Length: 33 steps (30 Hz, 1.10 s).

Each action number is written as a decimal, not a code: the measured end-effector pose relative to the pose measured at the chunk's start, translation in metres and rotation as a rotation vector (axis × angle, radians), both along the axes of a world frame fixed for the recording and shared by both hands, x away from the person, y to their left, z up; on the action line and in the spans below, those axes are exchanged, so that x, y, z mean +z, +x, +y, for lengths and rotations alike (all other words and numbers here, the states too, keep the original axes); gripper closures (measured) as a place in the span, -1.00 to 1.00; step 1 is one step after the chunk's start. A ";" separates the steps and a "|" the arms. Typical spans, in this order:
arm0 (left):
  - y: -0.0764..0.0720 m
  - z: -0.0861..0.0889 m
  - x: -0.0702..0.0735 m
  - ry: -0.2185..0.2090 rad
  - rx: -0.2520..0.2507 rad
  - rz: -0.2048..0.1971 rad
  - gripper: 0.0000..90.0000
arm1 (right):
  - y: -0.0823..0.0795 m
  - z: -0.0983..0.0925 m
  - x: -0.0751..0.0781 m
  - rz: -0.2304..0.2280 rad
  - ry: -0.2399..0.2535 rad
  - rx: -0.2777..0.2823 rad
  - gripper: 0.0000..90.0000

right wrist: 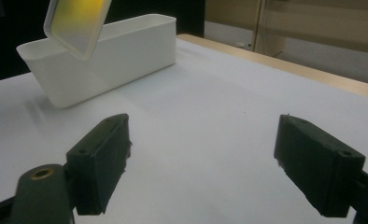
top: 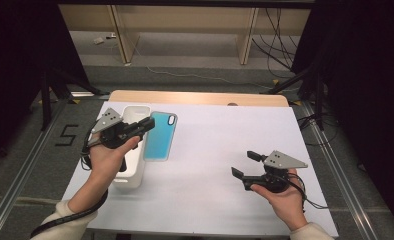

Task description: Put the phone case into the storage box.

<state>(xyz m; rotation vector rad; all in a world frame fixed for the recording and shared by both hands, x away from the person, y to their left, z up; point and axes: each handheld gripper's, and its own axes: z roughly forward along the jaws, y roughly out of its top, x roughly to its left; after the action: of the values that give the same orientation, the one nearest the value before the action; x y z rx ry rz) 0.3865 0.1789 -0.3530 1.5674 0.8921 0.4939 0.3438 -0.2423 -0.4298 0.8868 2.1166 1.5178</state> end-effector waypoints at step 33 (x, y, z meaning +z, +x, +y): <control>0.003 0.018 0.010 -0.017 0.039 -0.022 0.83 | -0.001 -0.001 0.000 0.018 0.016 -0.005 -0.55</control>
<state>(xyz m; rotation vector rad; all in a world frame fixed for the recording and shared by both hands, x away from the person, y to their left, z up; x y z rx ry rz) 0.3896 0.1974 -0.3430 1.5281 0.9094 0.5295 0.3425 -0.2428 -0.4294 0.9142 2.1163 1.5320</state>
